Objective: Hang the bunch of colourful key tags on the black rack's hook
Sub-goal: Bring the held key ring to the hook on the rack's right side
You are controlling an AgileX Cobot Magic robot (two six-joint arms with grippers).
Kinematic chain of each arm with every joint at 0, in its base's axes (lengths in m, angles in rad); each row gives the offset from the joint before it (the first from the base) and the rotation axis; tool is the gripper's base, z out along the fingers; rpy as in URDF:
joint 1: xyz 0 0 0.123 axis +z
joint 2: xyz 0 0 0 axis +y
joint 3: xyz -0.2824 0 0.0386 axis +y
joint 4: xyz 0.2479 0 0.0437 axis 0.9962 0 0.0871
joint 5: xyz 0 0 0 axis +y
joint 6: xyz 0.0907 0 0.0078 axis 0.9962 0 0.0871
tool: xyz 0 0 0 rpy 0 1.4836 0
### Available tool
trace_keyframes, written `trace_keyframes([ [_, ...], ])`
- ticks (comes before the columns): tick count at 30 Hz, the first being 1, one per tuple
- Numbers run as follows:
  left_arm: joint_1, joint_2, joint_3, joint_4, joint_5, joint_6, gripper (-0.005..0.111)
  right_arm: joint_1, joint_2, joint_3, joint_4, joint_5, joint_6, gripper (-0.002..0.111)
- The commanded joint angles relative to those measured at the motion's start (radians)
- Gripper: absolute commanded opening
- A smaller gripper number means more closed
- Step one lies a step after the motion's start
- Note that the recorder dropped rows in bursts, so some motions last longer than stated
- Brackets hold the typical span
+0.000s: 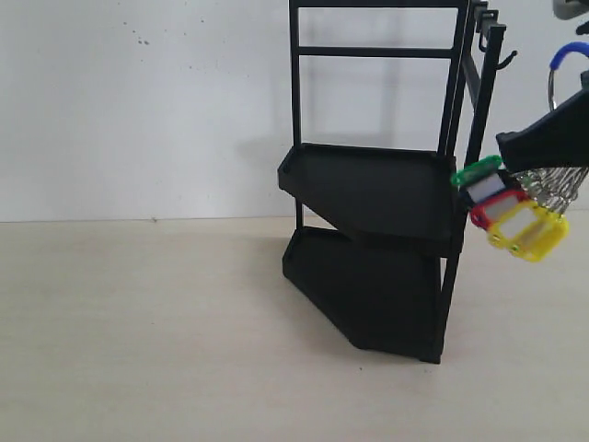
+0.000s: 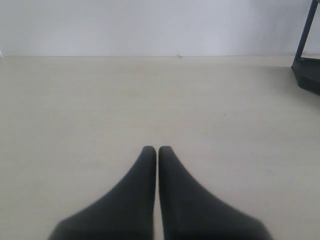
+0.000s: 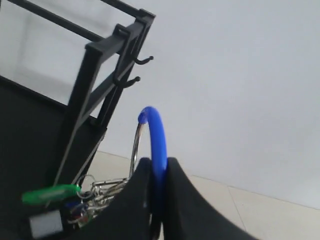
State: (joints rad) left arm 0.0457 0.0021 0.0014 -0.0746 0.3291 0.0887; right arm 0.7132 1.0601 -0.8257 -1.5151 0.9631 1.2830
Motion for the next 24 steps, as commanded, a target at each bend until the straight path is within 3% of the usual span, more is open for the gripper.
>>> trace_keyframes([
  [1, 0.002, -0.002, -0.001, -0.007, -0.015, -0.010, 0.004, -0.121, 0.031, 0.000, -0.037, -0.059, 0.084, 0.000],
  [13, 0.002, -0.002, -0.001, -0.007, -0.015, -0.010, 0.004, -0.515, 0.033, -0.016, -0.042, -0.659, 0.180, 0.000],
  [24, 0.002, -0.002, -0.001, -0.007, -0.015, -0.010, 0.004, -0.521, 0.197, -0.143, -0.021, -0.713, 0.178, 0.000],
])
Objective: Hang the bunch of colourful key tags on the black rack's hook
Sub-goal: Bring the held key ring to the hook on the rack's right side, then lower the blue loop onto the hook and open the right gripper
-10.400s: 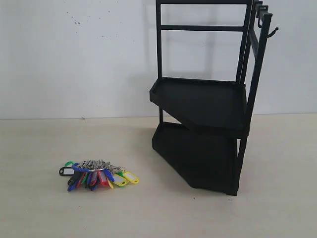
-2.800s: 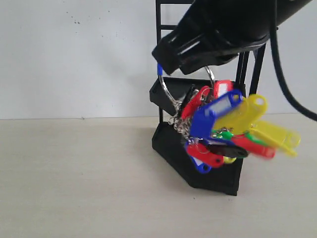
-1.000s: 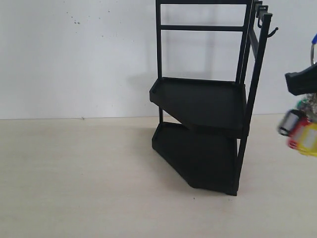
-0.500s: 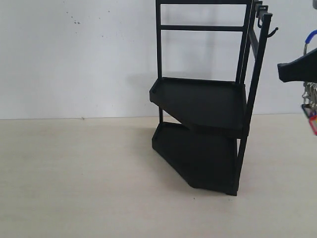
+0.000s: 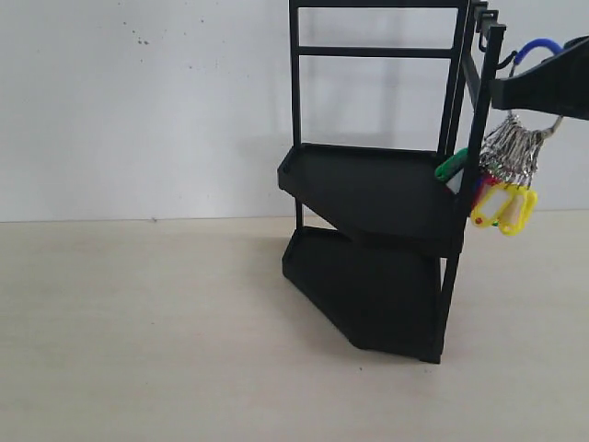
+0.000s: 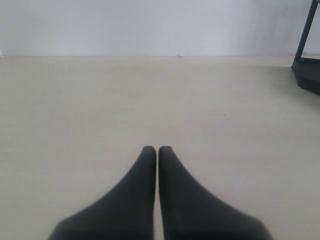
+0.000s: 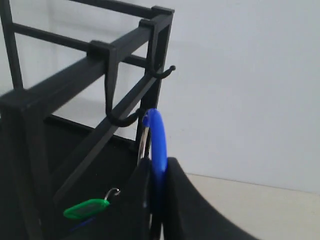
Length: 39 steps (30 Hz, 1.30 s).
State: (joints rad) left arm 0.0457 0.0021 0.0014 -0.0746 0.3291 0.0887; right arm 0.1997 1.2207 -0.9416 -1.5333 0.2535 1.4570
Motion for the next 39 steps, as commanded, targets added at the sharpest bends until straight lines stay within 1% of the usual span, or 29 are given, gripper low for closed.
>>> trace_keyframes([
  [1, 0.002, -0.002, -0.001, -0.007, -0.015, -0.010, 0.004, -0.007, 0.038, -0.032, -0.002, -0.003, 0.004, 0.000],
  [12, 0.002, -0.002, -0.001, -0.007, -0.015, -0.010, 0.004, -0.007, 0.048, -0.105, -0.002, -0.005, -0.005, 0.000],
  [29, 0.002, -0.002, -0.001, -0.007, -0.015, -0.010, 0.004, -0.007, 0.048, -0.105, 0.097, -0.066, -0.012, 0.000],
  [34, 0.002, -0.002, -0.001, -0.007, -0.015, -0.010, 0.004, -0.007, 0.048, -0.045, 0.111, -0.060, -0.020, 0.000],
  [39, 0.002, -0.002, -0.001, -0.007, -0.015, -0.010, 0.004, -0.007, 0.048, -0.041, 0.111, -0.100, -0.027, 0.000],
])
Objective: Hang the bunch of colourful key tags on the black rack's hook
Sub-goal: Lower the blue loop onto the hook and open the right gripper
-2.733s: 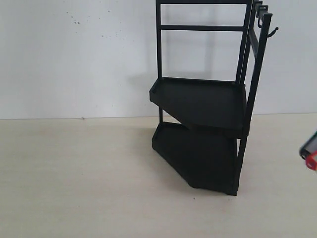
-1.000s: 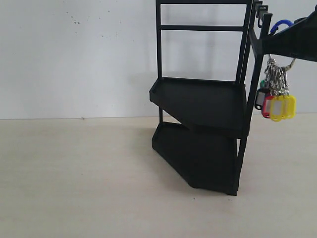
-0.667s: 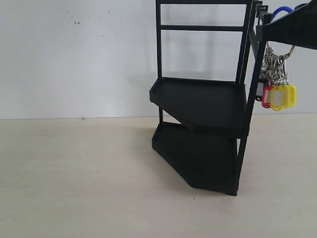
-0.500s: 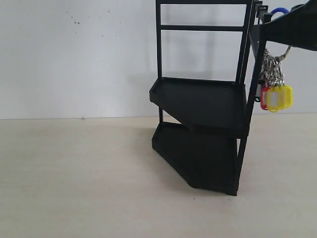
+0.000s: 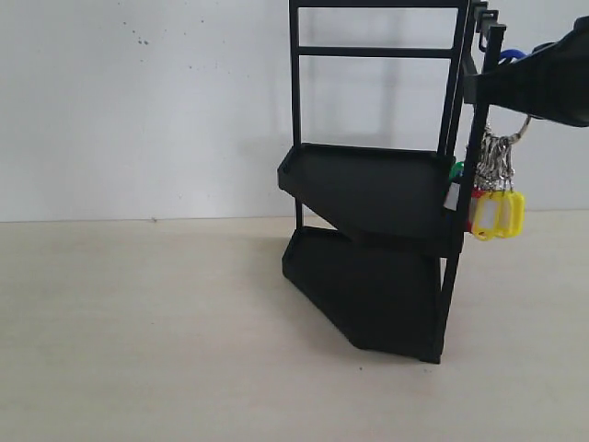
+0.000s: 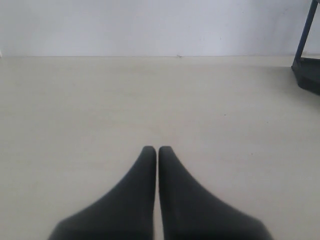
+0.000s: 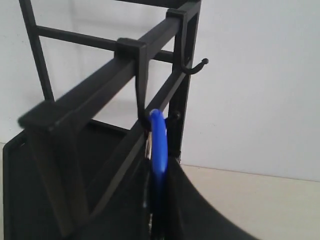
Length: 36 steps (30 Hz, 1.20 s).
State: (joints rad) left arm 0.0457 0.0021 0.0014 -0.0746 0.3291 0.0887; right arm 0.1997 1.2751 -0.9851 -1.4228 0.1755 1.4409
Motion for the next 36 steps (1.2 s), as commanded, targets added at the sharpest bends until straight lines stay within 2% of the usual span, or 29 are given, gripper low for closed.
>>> trace_keyframes([
  [1, 0.002, -0.002, -0.001, -0.007, -0.015, -0.010, 0.004, -0.007, -0.006, 0.003, 0.000, -0.022, -0.011, 0.001],
  [3, 0.002, -0.002, -0.001, -0.007, -0.015, -0.010, 0.004, -0.007, -0.006, 0.003, 0.000, -0.022, -0.011, 0.009],
  [4, 0.002, -0.002, -0.001, -0.007, -0.015, -0.010, 0.004, -0.007, -0.006, 0.003, 0.000, -0.022, -0.011, 0.019],
  [7, 0.002, -0.002, -0.001, -0.007, -0.015, -0.010, 0.004, -0.007, -0.006, 0.003, 0.000, -0.005, -0.008, 0.072],
  [8, 0.002, -0.002, -0.001, -0.007, -0.015, -0.010, 0.004, -0.007, -0.008, 0.003, 0.000, 0.014, -0.008, 0.077],
  [10, 0.002, -0.002, -0.001, -0.007, -0.015, -0.010, 0.004, -0.007, -0.020, 0.003, 0.004, 0.054, -0.004, 0.079],
  [14, 0.002, -0.002, -0.001, -0.007, -0.015, -0.010, 0.004, -0.007, -0.087, 0.005, 0.125, 0.084, -0.017, 0.079],
  [19, 0.002, -0.002, -0.001, -0.007, -0.015, -0.010, 0.004, -0.007, -0.211, 0.035, 0.141, 0.092, -0.046, 0.078],
  [24, 0.002, -0.002, -0.001, -0.007, -0.015, -0.010, 0.004, -0.007, -0.336, 0.073, 0.278, 0.212, -0.154, 0.075],
  [25, 0.002, -0.002, -0.001, -0.007, -0.015, -0.010, 0.004, -0.007, -0.354, 0.078, 0.329, 0.244, -0.193, 0.070],
  [27, 0.002, -0.002, -0.001, -0.007, -0.015, -0.010, 0.004, -0.007, -0.396, 0.093, 0.494, 0.346, -0.299, 0.052],
  [30, 0.002, -0.002, -0.001, -0.007, -0.015, -0.010, 0.004, -0.007, -0.436, 0.114, 0.693, 0.500, -0.498, 0.009],
  [31, 0.002, -0.002, -0.001, -0.007, -0.015, -0.010, 0.004, -0.007, -0.445, 0.123, 0.738, 0.550, -0.539, 0.000],
  [36, 0.002, -0.002, -0.001, -0.007, -0.015, -0.010, 0.004, -0.007, -0.456, 0.217, 0.845, 0.686, -0.648, 0.001],
])
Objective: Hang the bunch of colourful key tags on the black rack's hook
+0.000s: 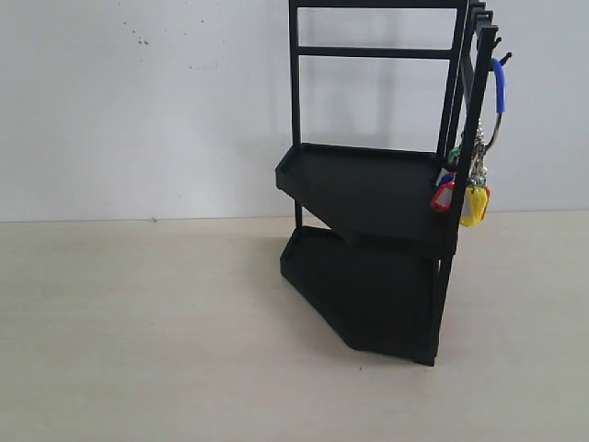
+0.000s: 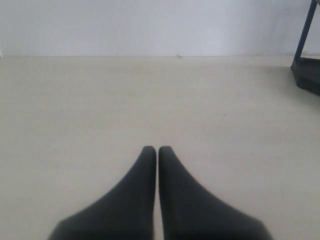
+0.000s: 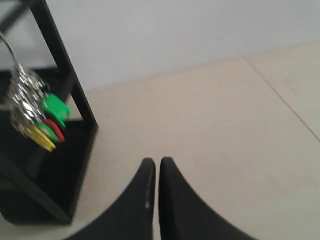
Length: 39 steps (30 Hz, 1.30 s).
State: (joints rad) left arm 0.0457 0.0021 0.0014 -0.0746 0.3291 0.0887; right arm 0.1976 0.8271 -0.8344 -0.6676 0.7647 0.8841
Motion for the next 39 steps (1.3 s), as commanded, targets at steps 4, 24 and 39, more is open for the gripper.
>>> trace_keyframes([
  [4, 0.002, -0.002, -0.001, -0.007, -0.015, -0.010, 0.004, -0.005, -0.008, 0.135, 0.135, 0.115, -0.090, 0.001],
  [24, 0.002, -0.002, -0.001, -0.007, -0.015, -0.010, 0.004, 0.000, -0.048, 0.148, 0.066, 0.137, -0.088, 0.001],
  [39, 0.002, -0.002, -0.001, -0.007, -0.015, -0.010, 0.004, -0.150, -0.550, 0.367, 0.051, -0.351, -0.075, 0.001],
])
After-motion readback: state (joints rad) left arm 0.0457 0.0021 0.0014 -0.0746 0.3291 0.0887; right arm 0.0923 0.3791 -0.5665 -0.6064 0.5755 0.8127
